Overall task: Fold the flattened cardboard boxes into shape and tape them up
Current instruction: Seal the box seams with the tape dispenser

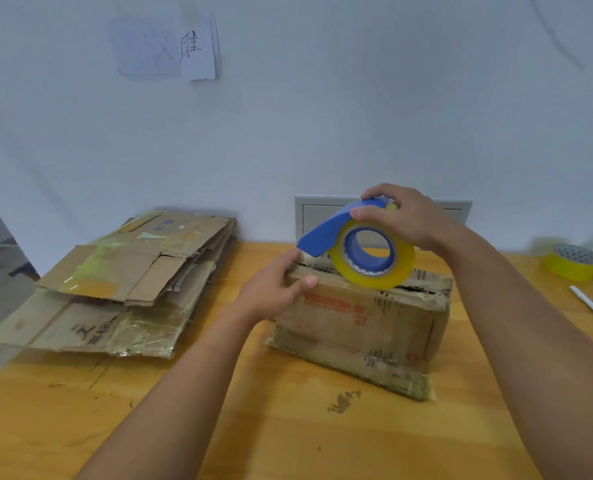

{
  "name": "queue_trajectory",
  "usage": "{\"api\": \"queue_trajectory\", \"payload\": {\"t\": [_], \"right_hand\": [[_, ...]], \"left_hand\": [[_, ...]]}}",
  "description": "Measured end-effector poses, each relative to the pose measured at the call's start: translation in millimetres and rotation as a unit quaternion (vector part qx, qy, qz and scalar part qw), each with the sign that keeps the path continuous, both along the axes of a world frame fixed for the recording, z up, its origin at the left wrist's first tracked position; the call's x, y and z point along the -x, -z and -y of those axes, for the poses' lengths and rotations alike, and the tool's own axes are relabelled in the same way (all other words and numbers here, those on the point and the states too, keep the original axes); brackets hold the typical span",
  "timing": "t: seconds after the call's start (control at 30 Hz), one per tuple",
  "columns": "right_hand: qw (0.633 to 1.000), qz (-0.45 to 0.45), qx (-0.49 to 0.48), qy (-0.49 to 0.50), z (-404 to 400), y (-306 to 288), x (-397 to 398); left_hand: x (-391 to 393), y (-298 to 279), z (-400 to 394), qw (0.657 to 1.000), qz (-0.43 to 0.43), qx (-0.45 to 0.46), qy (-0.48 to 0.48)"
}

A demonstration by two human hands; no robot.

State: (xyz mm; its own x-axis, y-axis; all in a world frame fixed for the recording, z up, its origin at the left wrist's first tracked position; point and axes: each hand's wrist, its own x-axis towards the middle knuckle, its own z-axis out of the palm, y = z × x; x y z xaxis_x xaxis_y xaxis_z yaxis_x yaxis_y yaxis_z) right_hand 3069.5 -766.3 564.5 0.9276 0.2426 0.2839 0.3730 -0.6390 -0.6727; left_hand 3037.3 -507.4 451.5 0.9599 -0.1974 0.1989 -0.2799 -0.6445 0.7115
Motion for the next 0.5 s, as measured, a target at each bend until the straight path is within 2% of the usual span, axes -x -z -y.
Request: {"api": "queue_trajectory", "payload": {"t": [0.2,0.3,0.4,0.5], "right_hand": [[1.000,0.002,-0.005,0.004,41,-5,16],[0.999,0.003,-0.035,0.003,45,4,22],[0.998,0.020,-0.059,0.008,38,9,22],[0.998,0.025,-0.055,0.007,35,9,21]], "left_hand": [[-3,2,-1,0.997,0.015,-0.071,-0.034],[-5,-3,-1,0.989,0.026,-0.146,-0.027],[-6,-11,6,0.968,0.076,-0.240,-0.025],[-2,-14,17,0.960,0.116,-0.253,0.008]]}}
